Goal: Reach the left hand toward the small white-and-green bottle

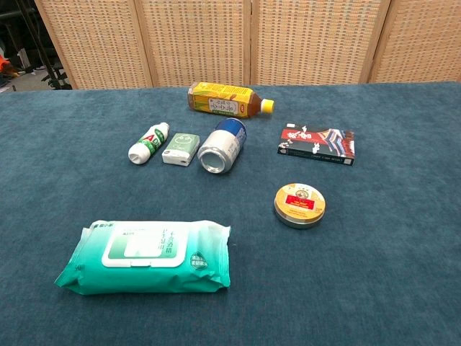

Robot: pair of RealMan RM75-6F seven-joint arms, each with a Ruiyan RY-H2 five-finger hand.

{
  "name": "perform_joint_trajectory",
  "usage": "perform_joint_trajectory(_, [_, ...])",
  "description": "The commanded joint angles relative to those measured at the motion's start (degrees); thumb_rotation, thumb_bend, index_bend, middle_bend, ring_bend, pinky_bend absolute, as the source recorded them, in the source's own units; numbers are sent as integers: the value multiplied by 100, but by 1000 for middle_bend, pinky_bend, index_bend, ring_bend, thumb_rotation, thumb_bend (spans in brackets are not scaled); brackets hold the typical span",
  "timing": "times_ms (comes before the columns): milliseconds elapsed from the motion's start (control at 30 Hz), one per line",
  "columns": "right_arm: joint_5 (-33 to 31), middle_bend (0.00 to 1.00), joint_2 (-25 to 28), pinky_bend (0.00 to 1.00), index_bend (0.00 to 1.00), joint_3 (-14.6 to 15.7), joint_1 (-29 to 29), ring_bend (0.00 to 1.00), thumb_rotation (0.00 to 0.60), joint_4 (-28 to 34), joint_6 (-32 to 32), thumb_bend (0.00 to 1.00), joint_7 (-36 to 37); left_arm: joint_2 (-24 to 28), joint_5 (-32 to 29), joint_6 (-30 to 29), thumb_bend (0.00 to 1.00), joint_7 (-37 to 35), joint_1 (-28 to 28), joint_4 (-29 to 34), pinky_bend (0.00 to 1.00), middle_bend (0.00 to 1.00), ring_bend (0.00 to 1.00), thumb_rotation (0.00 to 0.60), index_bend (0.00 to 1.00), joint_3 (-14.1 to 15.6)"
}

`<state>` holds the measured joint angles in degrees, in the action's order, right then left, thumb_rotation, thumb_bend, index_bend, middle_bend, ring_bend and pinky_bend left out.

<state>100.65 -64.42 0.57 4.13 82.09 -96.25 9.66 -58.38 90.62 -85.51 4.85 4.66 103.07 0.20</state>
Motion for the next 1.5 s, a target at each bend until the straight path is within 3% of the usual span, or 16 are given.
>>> perform_joint_trajectory(33, [0, 0, 1, 0, 0, 3, -1, 0, 600, -3, 2, 0, 5, 1, 0, -7, 93, 1, -4, -4, 0, 0, 0, 600, 0, -1])
perform_joint_trajectory(400, [40, 0, -10, 0, 0, 18, -7, 0, 600, 2, -6, 0, -32, 33, 49, -79, 96, -91, -38, -12, 0, 0, 0, 600, 0, 10])
perform_joint_trajectory(600, [-14, 0, -7, 0, 0, -3, 9, 0, 600, 19, 43, 0, -34, -16, 81, -113, 196, -99, -3, -72, 0, 0, 0, 600, 0, -47])
perform_joint_trajectory(633, [-21, 0, -5, 0, 0, -4, 10, 0, 600, 20, 50, 0, -26, -37, 94, -135, 215, -98, -2, -93, 0, 47, 21, 600, 0, -58])
perform_joint_trajectory(667, [-28, 0, -1, 0, 0, -7, 11, 0, 600, 22, 53, 0, -18, -72, 115, -173, 232, -97, -3, -125, 10, 166, 122, 600, 0, -76])
perform_joint_trajectory(700, [-31, 0, 5, 0, 0, -10, 12, 0, 600, 25, 52, 0, -10, -111, 119, -210, 245, -95, -2, -160, 50, 278, 231, 600, 0, -101])
perform_joint_trajectory(733, [-32, 0, 12, 0, 0, -11, 11, 0, 600, 31, 48, 0, 4, -141, 104, -218, 272, -108, 3, -180, 167, 471, 437, 600, 0, -119])
perform_joint_trajectory(767, [-34, 0, 20, 0, 0, -13, 8, 0, 600, 38, 39, 0, 23, -162, 65, -196, 304, -148, 14, -181, 353, 625, 632, 600, 0, -133])
perform_joint_trajectory(833, [-43, 0, 38, 0, 0, -22, 1, 0, 600, 50, 14, 0, 66, -177, 4, -114, 373, -277, 59, -195, 695, 788, 842, 600, 0, -158])
perform_joint_trajectory(867, [-48, 0, 54, 0, 0, -26, -8, 0, 600, 62, -10, 0, 108, -222, -5, -92, 433, -390, 104, -248, 843, 853, 920, 600, 0, -200])
perform_joint_trajectory(900, [-47, 0, 64, 0, 0, -26, -14, 0, 600, 67, -25, 0, 138, -285, -11, -112, 479, -472, 129, -306, 909, 884, 957, 600, 0, -246])
perform_joint_trajectory(1000, [-45, 0, 95, 0, 0, -30, -32, 0, 600, 69, -79, 0, 229, -530, -85, -142, 665, -691, 232, -492, 998, 926, 1000, 600, 0, -416])
perform_joint_trajectory(1133, [-41, 0, 121, 0, 0, -22, -42, 0, 600, 49, -99, 0, 337, -596, -474, 459, 725, -1104, 624, -440, 1000, 934, 1000, 600, 0, -669])
perform_joint_trajectory(1233, [-47, 0, 132, 0, 0, -27, -22, 0, 600, 45, -74, 0, 404, -427, -1341, 1844, 722, -1158, 1369, -161, 1000, 935, 1000, 600, 0, -1014])
perform_joint_trajectory(1367, [-76, 0, 136, 0, 0, -30, -2, 0, 600, 52, -13, 0, 418, -448, -2244, 2898, 750, -1060, 1940, -88, 1000, 937, 1000, 600, 0, -1245])
perform_joint_trajectory(1500, [-116, 0, 139, 0, 0, -36, 21, 0, 600, 52, 60, 0, 431, -689, -2950, 3717, 777, -1004, 2487, -408, 1000, 939, 1000, 600, 0, -1382])
